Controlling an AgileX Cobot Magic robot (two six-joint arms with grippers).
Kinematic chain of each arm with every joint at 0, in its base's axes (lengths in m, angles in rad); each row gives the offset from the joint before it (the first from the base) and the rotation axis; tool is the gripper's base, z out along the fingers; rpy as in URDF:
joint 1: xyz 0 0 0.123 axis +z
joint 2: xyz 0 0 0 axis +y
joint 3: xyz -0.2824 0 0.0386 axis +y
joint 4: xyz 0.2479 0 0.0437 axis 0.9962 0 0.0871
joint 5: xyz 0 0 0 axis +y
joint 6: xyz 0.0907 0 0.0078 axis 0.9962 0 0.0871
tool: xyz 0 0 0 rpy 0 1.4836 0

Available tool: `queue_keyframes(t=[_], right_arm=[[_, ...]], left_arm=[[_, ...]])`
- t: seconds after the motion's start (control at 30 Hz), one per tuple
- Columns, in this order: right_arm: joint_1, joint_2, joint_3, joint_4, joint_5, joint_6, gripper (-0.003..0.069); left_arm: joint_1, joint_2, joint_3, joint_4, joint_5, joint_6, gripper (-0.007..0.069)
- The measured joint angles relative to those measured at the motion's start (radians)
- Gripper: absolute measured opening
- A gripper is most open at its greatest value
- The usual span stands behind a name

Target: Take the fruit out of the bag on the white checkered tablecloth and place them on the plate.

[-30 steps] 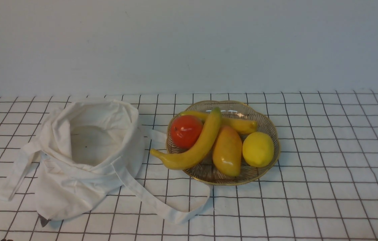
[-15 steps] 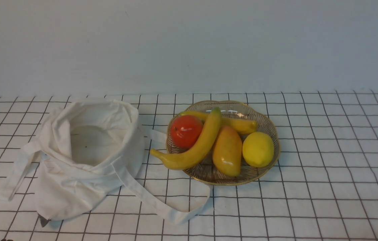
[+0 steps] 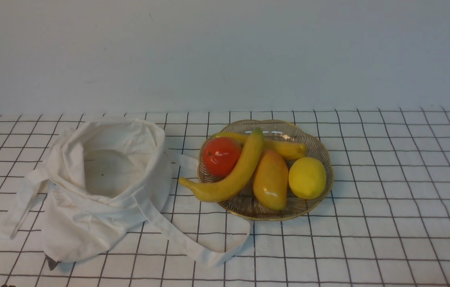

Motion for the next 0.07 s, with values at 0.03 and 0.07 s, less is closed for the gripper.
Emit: queue_keyframes(t=[0.03, 0.07], right_arm=[[0.0, 0.0, 0.0, 0.0, 0.0, 0.0, -0.0014], [0.0, 0.0, 0.0, 0.0, 0.0, 0.0, -0.0014]], left_arm=[[0.0, 0.0, 0.0, 0.0, 0.0, 0.0, -0.0008], [0.0, 0.0, 0.0, 0.0, 0.0, 0.0, -0.0008]])
